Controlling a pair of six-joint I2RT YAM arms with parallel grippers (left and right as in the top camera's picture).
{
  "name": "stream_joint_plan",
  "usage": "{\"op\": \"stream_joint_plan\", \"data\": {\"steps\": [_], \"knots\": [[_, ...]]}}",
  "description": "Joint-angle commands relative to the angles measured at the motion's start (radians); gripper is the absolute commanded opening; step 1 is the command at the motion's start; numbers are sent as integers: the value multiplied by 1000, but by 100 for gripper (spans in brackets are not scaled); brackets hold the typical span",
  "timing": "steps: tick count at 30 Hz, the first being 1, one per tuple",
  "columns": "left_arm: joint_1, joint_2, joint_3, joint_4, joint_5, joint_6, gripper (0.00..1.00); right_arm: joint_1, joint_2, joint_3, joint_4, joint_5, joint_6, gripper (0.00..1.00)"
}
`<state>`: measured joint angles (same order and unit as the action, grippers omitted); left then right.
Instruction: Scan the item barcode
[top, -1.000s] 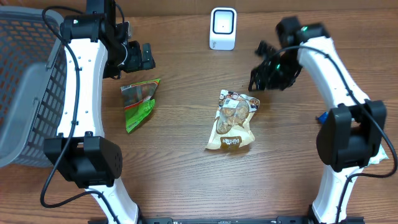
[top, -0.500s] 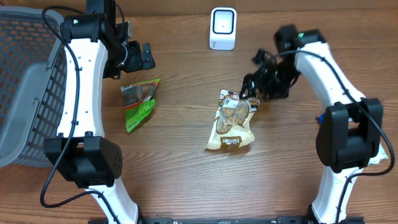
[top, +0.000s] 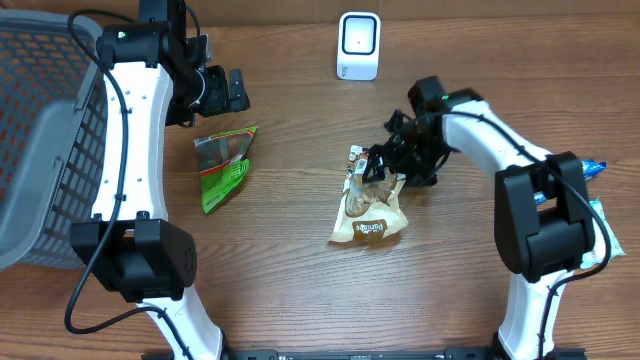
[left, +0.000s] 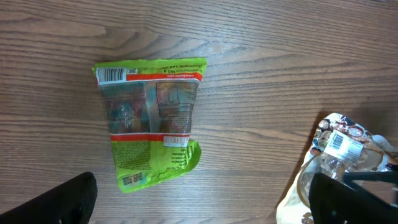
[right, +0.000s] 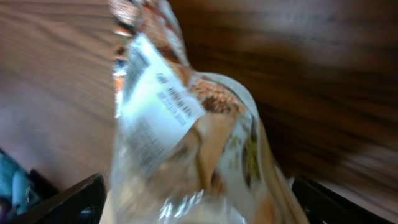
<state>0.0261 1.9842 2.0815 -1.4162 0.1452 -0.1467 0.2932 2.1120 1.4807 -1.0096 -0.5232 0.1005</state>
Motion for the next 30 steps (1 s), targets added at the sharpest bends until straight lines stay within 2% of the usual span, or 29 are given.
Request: {"op": "stream_joint_plan", "data": {"steps": [1, 5, 9, 11, 15, 19, 21, 26, 30], "knots": [[-7, 7, -3, 1, 8, 9, 100, 21, -10, -66, 23, 17, 132, 93], [-7, 7, -3, 1, 8, 9, 100, 22, -10, -86, -3, 39, 136, 89], [-7, 7, -3, 1, 8, 9, 100, 20, -10, -85, 5, 170, 131, 85], [-7, 7, -3, 1, 8, 9, 100, 18, -10, -85, 40, 244, 69, 84], [-7, 7, -3, 1, 8, 9, 100, 16, -10, -85, 172, 385, -162, 85], [-7, 7, -3, 1, 8, 9, 100, 16, -10, -44, 254, 444, -233, 86], [-7, 7, -3, 1, 8, 9, 100, 16, -14, 17, 229, 442, -233, 86], [-7, 7, -3, 1, 8, 9, 100, 16, -74, 246, 14, 406, -229, 85], [-7, 7, -3, 1, 8, 9, 100, 2, -136, 383, -171, 388, -124, 94]]}}
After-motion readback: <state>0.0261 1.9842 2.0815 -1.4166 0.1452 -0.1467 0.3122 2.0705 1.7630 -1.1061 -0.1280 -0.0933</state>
